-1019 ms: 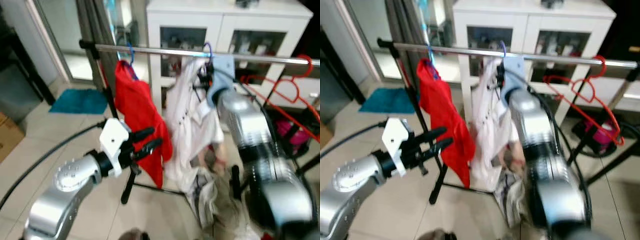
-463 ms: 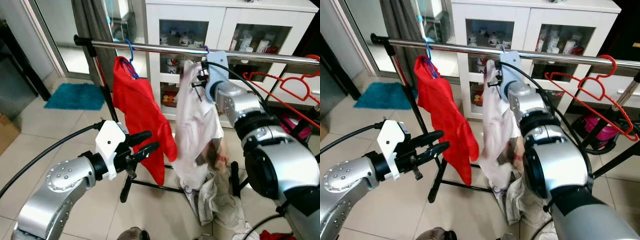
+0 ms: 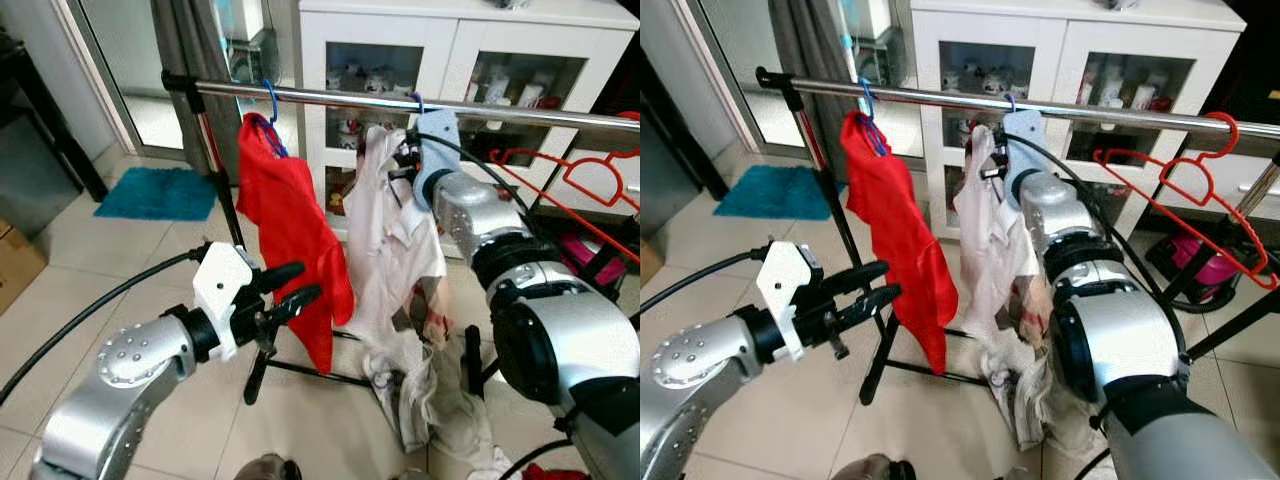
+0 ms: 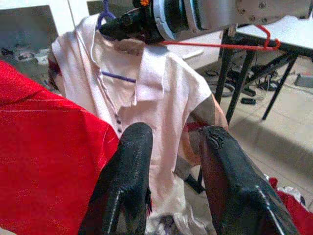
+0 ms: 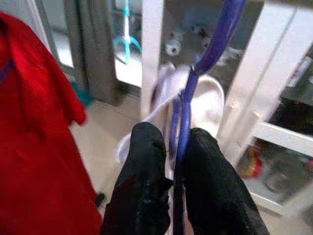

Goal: Hang hanger

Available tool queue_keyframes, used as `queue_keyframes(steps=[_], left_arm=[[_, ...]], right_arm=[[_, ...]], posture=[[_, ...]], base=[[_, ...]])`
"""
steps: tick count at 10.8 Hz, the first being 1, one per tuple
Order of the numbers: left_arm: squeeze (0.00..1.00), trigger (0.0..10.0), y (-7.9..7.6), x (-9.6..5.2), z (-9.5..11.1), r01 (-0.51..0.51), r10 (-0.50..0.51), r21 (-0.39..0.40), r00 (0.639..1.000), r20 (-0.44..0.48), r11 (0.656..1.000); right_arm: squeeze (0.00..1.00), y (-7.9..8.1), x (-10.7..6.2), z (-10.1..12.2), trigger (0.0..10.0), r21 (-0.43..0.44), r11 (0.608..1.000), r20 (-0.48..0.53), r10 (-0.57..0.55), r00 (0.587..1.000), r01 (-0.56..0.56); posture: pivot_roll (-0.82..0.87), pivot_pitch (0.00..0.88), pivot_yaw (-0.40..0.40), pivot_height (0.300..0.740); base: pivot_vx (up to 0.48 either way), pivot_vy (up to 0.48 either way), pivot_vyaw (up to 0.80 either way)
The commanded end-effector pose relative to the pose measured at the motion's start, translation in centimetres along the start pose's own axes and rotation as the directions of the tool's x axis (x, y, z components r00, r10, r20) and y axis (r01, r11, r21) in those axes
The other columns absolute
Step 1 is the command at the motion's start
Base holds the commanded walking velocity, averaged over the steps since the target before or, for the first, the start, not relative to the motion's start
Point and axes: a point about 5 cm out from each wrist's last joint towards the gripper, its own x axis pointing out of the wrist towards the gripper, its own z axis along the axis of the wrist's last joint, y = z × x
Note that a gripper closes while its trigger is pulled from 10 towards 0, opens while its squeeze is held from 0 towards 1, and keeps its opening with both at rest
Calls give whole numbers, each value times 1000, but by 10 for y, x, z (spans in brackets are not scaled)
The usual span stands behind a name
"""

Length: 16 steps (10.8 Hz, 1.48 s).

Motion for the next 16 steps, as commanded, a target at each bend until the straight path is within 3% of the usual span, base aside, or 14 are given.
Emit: queue_keyframes(steps=[1,4,5,6,7,8,10,12,15,16], left_arm=[[0,10000,3,0,-2,-31,31,6,1000,0,999],[0,10000,10,1,-13,-223,223,-10,975,2,975],[0,10000,17,1,-15,-346,346,-12,938,11,938],[0,10000,22,-1,-15,-487,489,-37,871,44,872],[0,10000,20,-4,-17,-551,552,-30,832,47,834],[0,10000,12,-9,-23,-616,616,-2,786,52,787],[0,10000,4,-26,-47,-701,702,-39,712,-10,712],[0,10000,-4,-37,-63,-708,708,-46,706,-16,704],[0,10000,-6,-37,-64,-699,699,-45,715,-6,714],[0,10000,-8,-35,-64,-672,673,-29,740,13,740]], right_arm=[[1000,-4,-2,4,10000,25,1000,39,9,999,-10],[1000,-11,-36,7,10000,87,995,261,31,965,-56],[0,-9,-59,2,10000,83,995,302,26,953,-54],[0,-3,-85,-7,10000,105,990,353,56,934,-99],[0,0,-104,-17,10000,77,991,367,71,928,-107],[0,6,-128,-42,10000,48,991,300,109,948,-129],[0,1,-159,-81,10000,78,997,234,-3,972,-16],[0,-2,-172,-108,10000,93,994,176,-79,981,63],[0,7,-172,-105,10000,119,993,161,-42,986,23],[0,8,-173,-103,10000,141,990,217,-59,974,28]], posture=[[-5,50,54,740],[-34,57,51,740],[-42,62,54,740],[-62,72,63,740],[-70,76,65,740],[-82,80,68,740],[-88,77,63,740],[-77,72,61,740],[-76,66,62,740],[-68,63,59,740]], base=[[0,0,0],[0,0,0],[0,0,0],[0,0,0],[0,0,0],[0,0,0],[0,0,0],[0,0,0],[0,0,0],[0,0,0]])
